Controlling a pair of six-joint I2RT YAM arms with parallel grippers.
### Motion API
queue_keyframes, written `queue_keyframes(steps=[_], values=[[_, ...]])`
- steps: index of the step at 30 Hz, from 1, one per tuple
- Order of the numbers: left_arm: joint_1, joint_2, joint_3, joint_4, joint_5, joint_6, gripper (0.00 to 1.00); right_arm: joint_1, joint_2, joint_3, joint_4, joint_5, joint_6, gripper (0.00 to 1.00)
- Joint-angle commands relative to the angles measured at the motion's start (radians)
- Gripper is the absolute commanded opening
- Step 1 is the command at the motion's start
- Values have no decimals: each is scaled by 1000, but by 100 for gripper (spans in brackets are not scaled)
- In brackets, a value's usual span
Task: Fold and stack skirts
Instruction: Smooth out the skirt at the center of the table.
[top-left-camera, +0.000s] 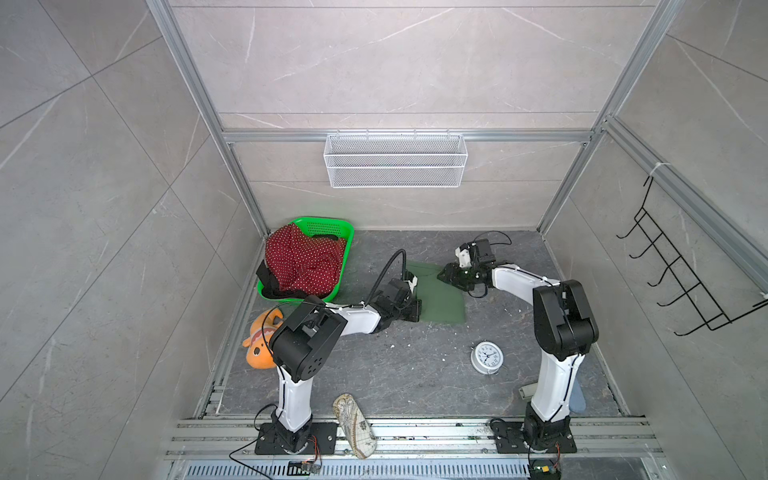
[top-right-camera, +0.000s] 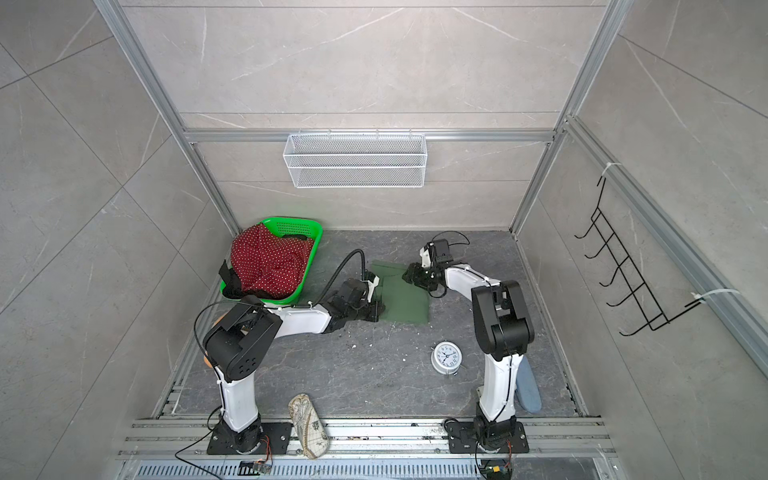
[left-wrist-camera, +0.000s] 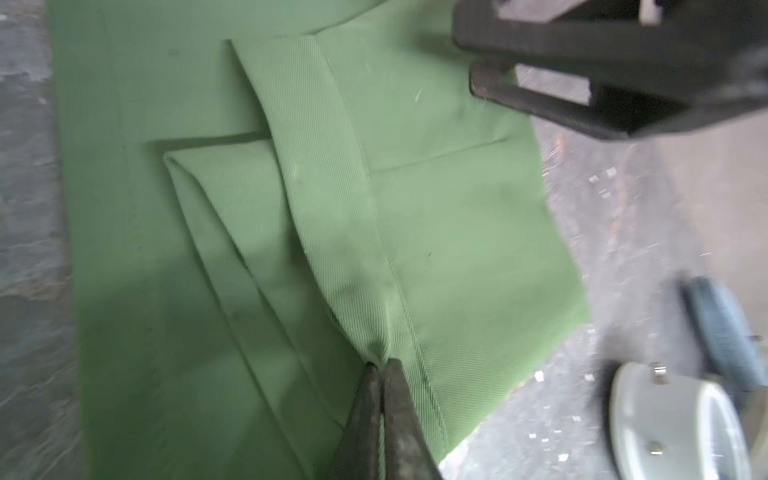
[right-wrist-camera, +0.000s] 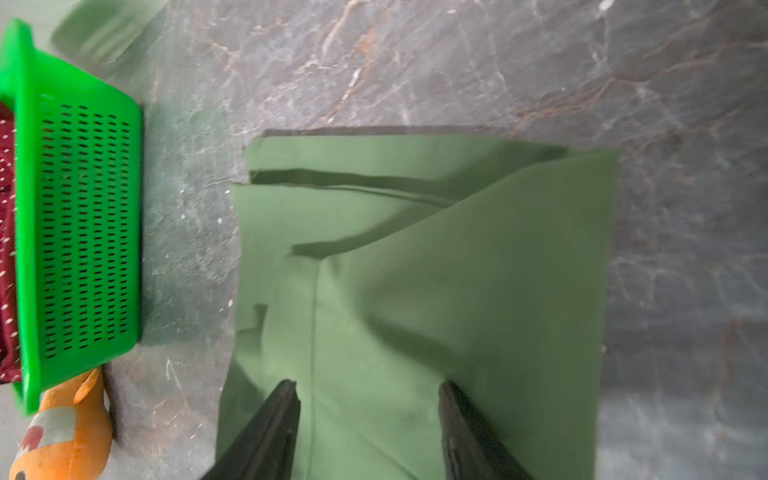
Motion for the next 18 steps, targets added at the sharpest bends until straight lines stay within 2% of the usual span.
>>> queue_keyframes(steps=[1,5,14,18], values=[[-31,-14,57,-100,-134,119,0,-28,56,24,31,-34,36,56],[-54,-32,128,-218,-253,221,0,-40,87,27,46,-69,41,57],[-54,-80,209,-334,-354,365,0,-47,22,13,54,-92,30,57],[-53,-90,186,-339,-374,374,0,-49,0,9,51,-92,28,57]])
